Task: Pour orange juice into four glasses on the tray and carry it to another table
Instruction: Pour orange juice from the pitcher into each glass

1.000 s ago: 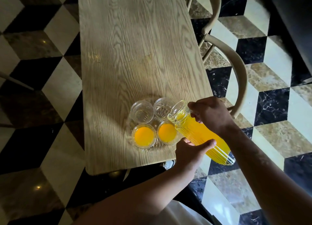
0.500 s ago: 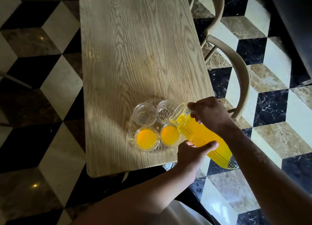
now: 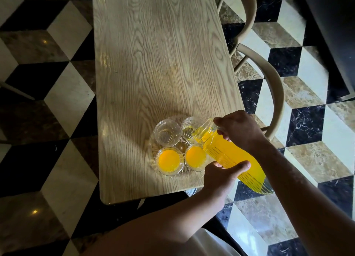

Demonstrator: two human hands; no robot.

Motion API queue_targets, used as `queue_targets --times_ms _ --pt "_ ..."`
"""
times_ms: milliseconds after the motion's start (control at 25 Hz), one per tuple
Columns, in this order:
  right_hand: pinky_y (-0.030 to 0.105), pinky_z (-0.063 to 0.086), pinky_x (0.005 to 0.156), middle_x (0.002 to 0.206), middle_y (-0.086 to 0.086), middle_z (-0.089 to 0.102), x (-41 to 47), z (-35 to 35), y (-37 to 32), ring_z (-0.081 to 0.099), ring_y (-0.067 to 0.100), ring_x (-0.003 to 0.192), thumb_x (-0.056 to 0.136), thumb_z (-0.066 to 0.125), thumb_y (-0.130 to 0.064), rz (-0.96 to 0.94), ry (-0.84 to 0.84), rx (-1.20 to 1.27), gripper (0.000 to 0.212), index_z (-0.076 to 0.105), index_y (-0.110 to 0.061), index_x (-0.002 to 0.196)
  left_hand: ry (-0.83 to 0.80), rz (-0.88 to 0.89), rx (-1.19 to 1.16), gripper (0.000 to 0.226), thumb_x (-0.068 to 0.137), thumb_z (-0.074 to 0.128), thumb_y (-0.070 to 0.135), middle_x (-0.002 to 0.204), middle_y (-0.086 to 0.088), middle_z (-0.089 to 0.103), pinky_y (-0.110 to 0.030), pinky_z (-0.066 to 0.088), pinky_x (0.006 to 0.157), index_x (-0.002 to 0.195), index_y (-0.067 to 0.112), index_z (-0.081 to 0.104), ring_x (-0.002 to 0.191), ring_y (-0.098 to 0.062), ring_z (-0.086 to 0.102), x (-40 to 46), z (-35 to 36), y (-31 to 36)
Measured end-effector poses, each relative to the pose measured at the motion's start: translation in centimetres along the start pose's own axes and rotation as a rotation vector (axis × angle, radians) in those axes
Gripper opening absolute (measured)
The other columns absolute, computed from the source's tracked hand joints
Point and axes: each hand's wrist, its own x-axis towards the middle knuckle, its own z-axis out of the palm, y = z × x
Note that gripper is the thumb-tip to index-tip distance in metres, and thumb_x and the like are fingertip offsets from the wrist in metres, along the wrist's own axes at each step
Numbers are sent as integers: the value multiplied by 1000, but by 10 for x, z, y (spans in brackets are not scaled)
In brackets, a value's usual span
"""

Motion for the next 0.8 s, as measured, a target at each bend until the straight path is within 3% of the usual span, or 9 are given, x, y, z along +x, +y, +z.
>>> queue_targets --times_ms 200,320,360,480,600,720,800 --pt "26 47 59 59 -1 61 -1 -1 -4 57 15 57 95 62 -30 14 10 -10 34 62 -19 63 -24 -14 -10 112 18 90 84 101 -8 75 -45 63 99 98 9 66 103 -25 77 -2 -1 4" --pt "27 47 60 55 -4 62 -3 -1 -5 57 13 55 94 62 -29 4 28 -12 36 63 -18 61 -61 2 -26 69 48 100 60 78 6 76 -41 64 97 86 15 64 94 -21 78 -6 -2 5" --pt "28 48 62 51 -4 62 -4 -2 -5 57 10 53 94 62 -29 -11 36 -22 38 64 -15 59 -61 6 -39 67 49 98 59 80 5 76 -43 64 97 86 15 65 94 -22 78 -7 -2 5" --pt "30 48 66 44 -7 63 -8 -4 -7 57 3 45 95 61 -28 -62 44 -69 43 66 -12 54 -51 17 -64 76 41 95 64 87 0 79 -46 63 98 92 12 72 97 -22 80 -11 -2 5" --pt "28 46 65 44 -7 62 -9 -4 -7 56 0 43 94 61 -28 -56 45 -54 43 66 -11 56 -64 34 -69 62 51 98 57 79 7 80 -45 64 97 88 13 76 96 -21 80 -10 -3 0" --pt "32 50 68 48 -3 64 -10 -3 -6 59 11 51 94 62 -29 -52 46 -46 42 67 -11 57 -51 12 -64 88 38 97 71 91 -6 81 -48 63 98 95 6 75 100 -25 79 -10 -2 0" --pt "34 52 69 48 -2 65 -10 -3 -5 60 14 53 94 62 -30 -64 54 -44 43 69 -12 55 -41 -6 -58 94 36 94 71 87 -7 79 -49 63 98 95 2 72 102 -27 79 -11 -1 1"
